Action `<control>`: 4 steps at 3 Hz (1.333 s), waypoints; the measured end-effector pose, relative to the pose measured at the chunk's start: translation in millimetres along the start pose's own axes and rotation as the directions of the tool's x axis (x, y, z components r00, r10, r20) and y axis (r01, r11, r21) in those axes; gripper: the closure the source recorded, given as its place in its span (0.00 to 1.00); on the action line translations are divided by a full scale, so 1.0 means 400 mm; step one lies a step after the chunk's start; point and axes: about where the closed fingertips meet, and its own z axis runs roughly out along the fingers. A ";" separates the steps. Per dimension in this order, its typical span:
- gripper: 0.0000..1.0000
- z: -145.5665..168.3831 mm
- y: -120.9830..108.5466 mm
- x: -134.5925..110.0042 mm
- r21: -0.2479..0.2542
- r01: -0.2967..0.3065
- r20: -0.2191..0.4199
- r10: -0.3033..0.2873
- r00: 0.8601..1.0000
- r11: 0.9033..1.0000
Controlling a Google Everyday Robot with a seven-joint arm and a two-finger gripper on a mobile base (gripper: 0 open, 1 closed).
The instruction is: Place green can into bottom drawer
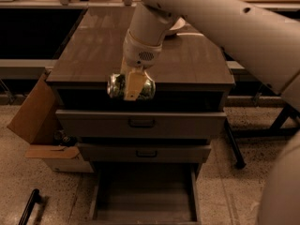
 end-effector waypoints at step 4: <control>1.00 0.220 0.171 0.043 -0.136 -0.145 -0.023 0.143 0.989 0.980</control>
Offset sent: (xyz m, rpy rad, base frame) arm -0.0092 -0.0068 -0.0230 -0.0340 0.0486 -0.0091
